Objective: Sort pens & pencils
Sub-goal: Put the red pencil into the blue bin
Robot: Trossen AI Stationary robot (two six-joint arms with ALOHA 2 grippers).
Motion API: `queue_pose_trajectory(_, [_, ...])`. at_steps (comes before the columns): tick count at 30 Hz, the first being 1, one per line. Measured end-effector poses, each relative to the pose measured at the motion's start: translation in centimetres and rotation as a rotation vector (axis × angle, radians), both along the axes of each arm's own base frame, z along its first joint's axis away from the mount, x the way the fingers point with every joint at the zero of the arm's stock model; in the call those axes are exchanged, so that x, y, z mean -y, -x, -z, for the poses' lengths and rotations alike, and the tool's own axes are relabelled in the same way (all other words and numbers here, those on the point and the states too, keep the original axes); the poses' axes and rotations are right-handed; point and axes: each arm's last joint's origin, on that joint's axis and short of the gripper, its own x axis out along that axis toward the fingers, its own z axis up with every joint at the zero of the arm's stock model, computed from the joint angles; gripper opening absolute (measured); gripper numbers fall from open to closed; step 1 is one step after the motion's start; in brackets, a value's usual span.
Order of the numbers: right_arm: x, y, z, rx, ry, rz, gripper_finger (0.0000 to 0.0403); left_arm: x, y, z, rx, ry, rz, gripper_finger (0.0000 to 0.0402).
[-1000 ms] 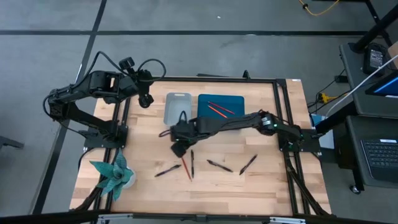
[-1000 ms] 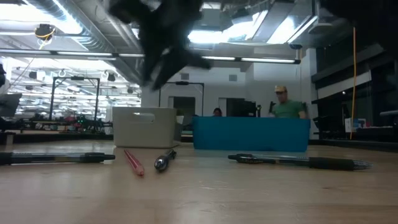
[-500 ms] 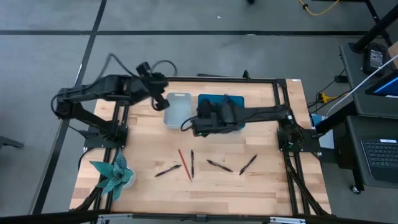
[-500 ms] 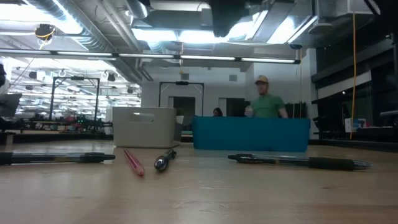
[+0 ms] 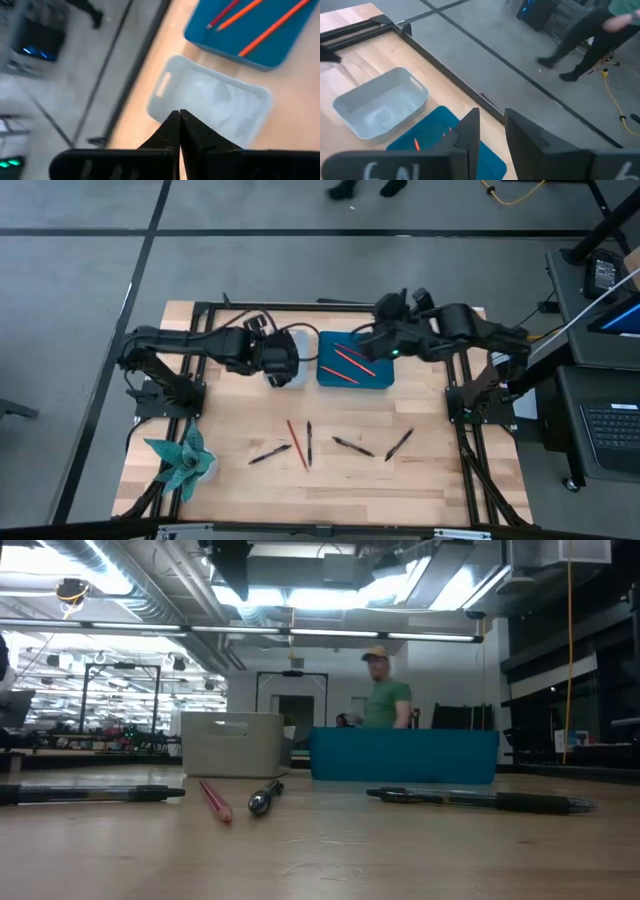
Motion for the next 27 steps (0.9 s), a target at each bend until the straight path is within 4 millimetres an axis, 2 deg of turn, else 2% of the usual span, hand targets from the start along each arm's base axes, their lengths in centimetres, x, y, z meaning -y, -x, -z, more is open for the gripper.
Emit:
queue_pose_trajectory(4, [0.1, 0.9, -0.6, -0.017, 0.028, -0.026, 0.0093, 1.1, 0.1, 0.1, 0.094, 0.116, -0.091, 0.0])
queue_pose_trajectory(10, [0.1, 0.8, -0.6, -0.115, 0.078, -0.099, 0.0093, 3.8, 0.3, 0.3, 0.222, 0.318, -0.212, 0.0])
queue_pose_trajectory(18, [0.0, 0.7, -0.5, -0.193, 0.092, -0.179, 0.0093, 7.1, 0.6, 0.5, 0.401, 0.446, -0.426, 0.0])
queue_pose_trajectory(23, [0.0, 0.7, -0.5, -0.23, 0.102, -0.218, 0.0093, 8.8, -0.6, 2.3, 0.442, 0.479, -0.554, 0.0])
queue_pose_trajectory(27, [0.0, 0.7, -0.5, -0.259, 0.119, -0.24, 0.0093, 9.9, -2.0, 4.5, 0.394, 0.534, -0.665, 0.0])
